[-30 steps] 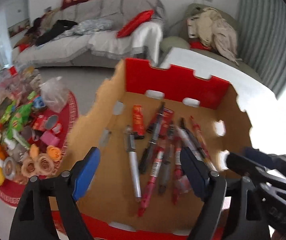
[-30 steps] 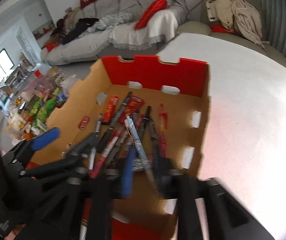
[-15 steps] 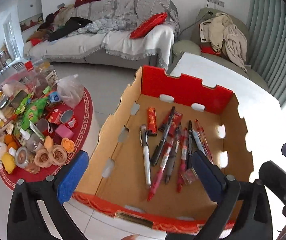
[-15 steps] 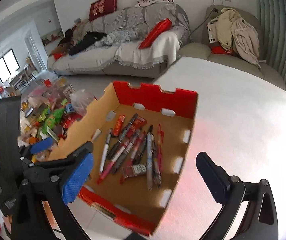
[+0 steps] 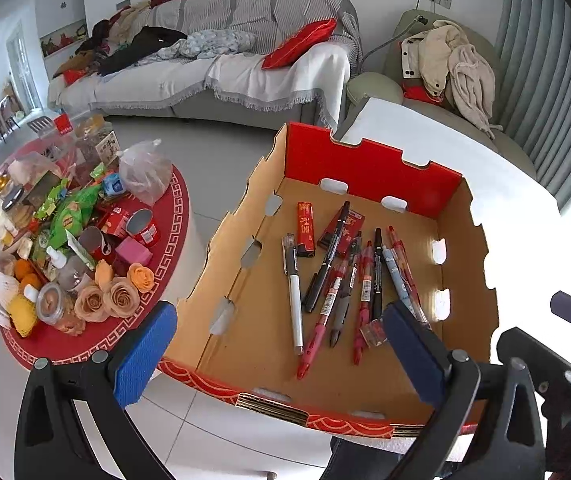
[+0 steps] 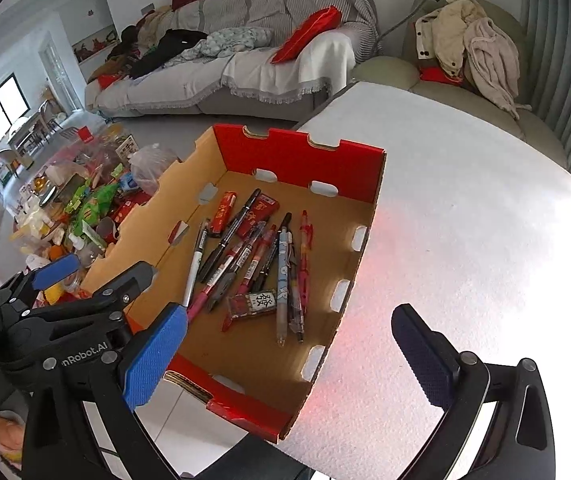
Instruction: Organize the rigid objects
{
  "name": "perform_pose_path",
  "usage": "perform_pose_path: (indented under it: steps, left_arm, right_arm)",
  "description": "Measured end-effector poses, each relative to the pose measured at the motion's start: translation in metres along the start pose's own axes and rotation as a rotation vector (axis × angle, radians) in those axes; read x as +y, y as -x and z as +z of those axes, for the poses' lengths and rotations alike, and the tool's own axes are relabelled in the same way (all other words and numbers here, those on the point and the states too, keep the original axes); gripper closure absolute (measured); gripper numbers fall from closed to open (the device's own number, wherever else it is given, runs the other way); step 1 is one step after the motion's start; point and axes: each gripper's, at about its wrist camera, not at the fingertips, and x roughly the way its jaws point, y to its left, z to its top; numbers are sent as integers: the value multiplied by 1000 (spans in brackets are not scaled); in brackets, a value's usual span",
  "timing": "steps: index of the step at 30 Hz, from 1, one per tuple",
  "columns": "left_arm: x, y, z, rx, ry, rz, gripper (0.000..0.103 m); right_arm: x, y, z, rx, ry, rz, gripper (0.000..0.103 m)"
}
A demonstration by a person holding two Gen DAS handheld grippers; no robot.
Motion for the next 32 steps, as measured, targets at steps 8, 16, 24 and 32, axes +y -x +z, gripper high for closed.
perform_pose_path:
  steps: [8, 16, 24, 32]
  left_arm:
    - [-7, 0, 1, 2, -16, 0, 0]
    - [-8, -1, 0, 4, -23, 0, 0]
    - [-8, -1, -1, 10, -24, -3, 0]
    - [-5, 0, -1, -12, -11, 6, 0]
  right_arm:
    - [1, -1, 0, 7, 5, -1, 0]
    - [2, -2, 1, 7, 8, -1, 0]
    - [2, -2, 1, 5, 16, 1, 0]
    - [1, -3, -1, 9, 20, 3, 0]
